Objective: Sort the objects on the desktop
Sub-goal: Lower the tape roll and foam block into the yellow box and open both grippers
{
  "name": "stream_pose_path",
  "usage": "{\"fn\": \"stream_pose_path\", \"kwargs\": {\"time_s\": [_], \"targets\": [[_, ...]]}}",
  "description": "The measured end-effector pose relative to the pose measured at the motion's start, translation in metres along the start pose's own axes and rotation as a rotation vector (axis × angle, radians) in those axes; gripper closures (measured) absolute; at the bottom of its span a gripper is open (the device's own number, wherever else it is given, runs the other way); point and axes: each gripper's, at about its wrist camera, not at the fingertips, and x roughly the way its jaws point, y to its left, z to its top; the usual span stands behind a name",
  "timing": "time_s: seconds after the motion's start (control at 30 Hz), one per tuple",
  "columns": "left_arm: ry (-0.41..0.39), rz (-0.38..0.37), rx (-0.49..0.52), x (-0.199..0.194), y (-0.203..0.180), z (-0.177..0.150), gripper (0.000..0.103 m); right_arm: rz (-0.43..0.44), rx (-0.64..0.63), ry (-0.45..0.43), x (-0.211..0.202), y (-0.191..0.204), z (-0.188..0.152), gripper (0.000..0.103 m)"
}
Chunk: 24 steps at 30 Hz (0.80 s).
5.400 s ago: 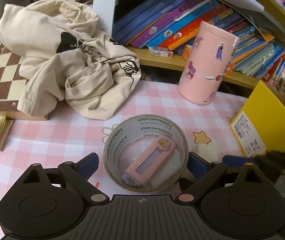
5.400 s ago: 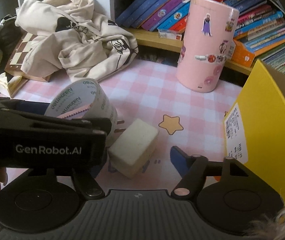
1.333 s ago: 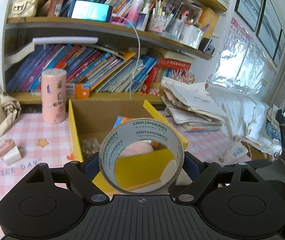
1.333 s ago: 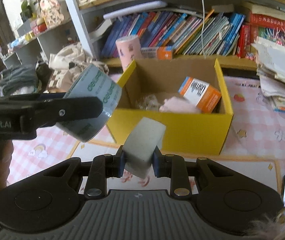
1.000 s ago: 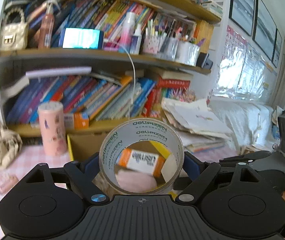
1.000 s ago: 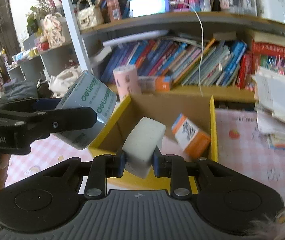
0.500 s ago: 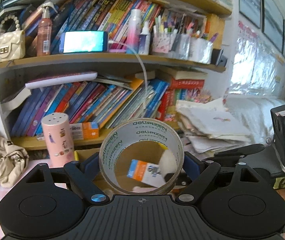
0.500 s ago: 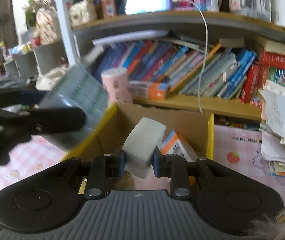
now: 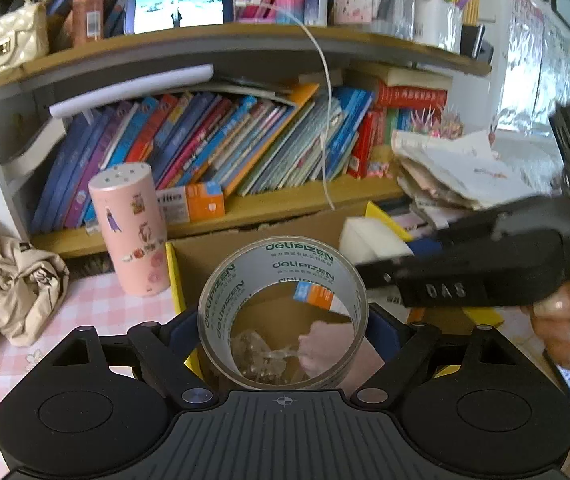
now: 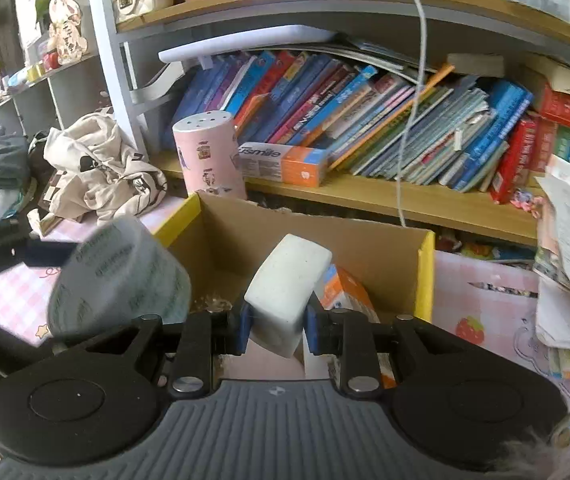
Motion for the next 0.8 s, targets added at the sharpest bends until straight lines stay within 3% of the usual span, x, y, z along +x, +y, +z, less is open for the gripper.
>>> {"fn": "stream_pose_path", "kwargs": {"time_s": [0.37,0.53,0.8], "targets": [[0.083,0.015,0.0,0.021,0.005,-0.016,0.016,0.05,-0.077,0.123,0.051,0.01,0.006,0.078],[0.091,0.015,0.017,0.025,0.002,-0.02,0.016,0.056,-0.052,0.191,0.072,0.001,0.008,0.078],[0.103,0.021,0.053,0.028,-0.004,-0.024,0.015,0.063,-0.035,0.218,0.079,-0.003,0.006,0.077]]}}
